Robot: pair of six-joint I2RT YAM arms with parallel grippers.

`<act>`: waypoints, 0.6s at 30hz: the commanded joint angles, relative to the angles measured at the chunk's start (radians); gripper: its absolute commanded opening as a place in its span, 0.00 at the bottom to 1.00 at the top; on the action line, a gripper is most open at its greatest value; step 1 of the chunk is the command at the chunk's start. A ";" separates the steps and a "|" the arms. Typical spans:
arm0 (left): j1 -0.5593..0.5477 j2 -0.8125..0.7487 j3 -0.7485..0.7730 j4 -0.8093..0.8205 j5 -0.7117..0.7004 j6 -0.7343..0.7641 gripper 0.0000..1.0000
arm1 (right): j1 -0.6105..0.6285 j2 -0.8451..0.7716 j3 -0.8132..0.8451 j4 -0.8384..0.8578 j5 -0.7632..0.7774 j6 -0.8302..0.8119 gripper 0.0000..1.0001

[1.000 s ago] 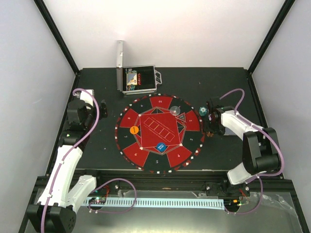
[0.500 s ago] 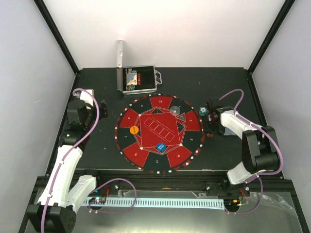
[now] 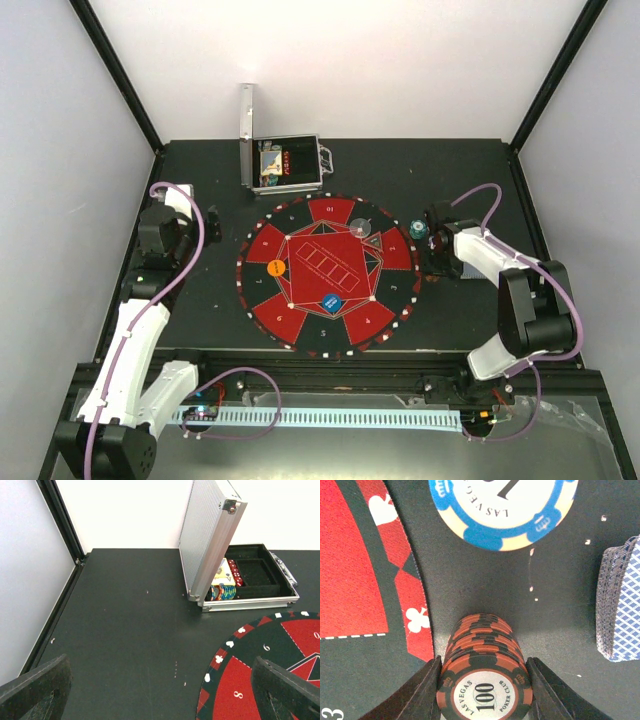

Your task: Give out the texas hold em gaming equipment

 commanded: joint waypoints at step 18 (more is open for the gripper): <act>-0.006 -0.016 0.030 0.005 -0.022 -0.010 0.99 | 0.118 -0.012 0.222 -0.140 -0.035 -0.036 0.38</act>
